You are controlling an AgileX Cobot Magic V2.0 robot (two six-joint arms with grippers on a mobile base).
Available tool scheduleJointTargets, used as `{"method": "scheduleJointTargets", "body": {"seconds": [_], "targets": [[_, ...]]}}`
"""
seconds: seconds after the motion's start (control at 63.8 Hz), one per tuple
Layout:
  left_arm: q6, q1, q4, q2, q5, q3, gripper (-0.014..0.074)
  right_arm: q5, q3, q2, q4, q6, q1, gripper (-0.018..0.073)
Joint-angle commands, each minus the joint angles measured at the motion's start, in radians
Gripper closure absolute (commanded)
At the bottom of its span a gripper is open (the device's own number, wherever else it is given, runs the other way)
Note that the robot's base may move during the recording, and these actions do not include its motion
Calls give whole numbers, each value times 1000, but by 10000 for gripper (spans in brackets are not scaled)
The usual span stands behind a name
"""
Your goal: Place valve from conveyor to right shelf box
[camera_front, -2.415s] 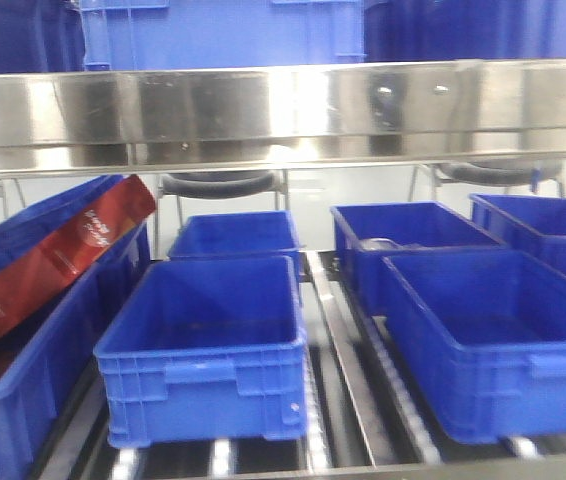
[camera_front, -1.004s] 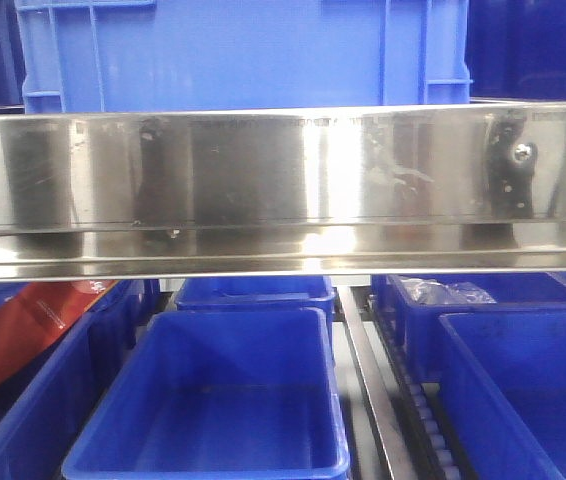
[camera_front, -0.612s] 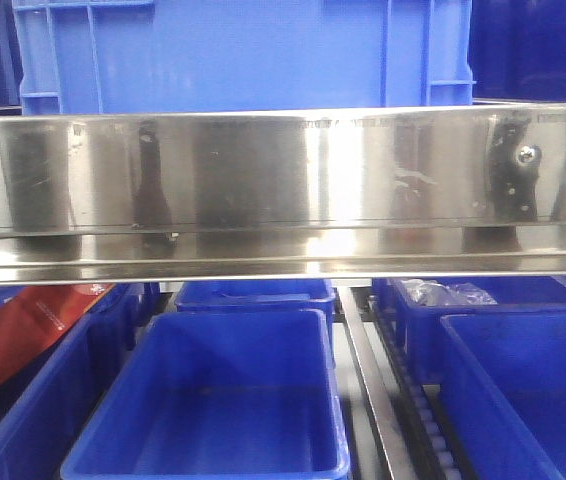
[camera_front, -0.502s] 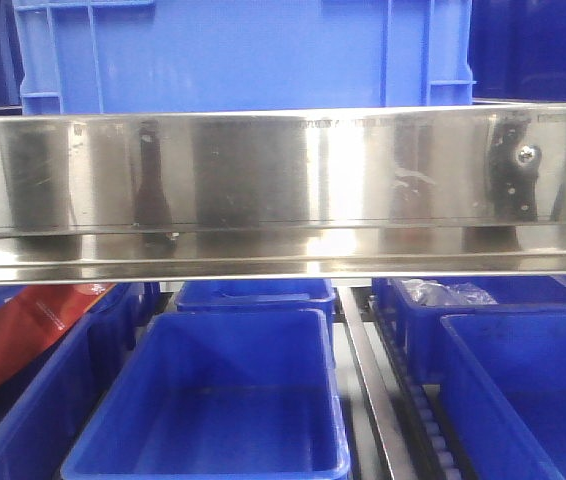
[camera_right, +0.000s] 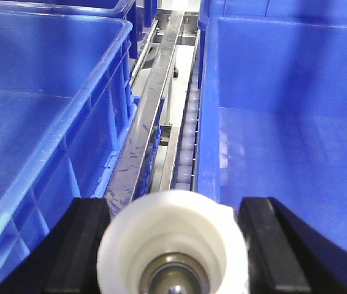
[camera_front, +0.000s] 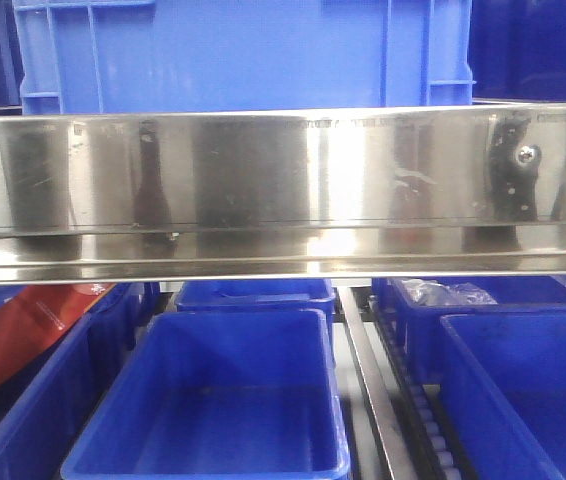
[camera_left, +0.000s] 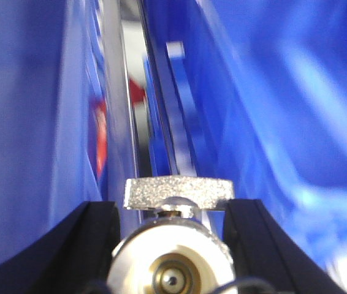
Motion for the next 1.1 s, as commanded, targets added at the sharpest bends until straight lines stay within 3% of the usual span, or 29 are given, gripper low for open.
{"method": "scheduleJointTargets", "body": {"seconds": [0.0, 0.706, 0.863, 0.972, 1.082], "targets": [[-8, -4, -7, -10, -87, -9, 707, -69, -17, -13, 6, 1, -1, 712], [-8, -4, -15, -10, -159, -9, 707, -69, -17, -13, 17, 1, -1, 712], [-8, -4, -73, -8, -202, -11, 707, -70, -50, -13, 22, 1, -1, 712], [1, -5, -91, 8, -208, -44, 707, -82, -110, -4, 25, -6, 34, 712], [23, -49, -93, 62, -182, -144, 707, -85, -191, 30, 25, -28, 105, 712]]}}
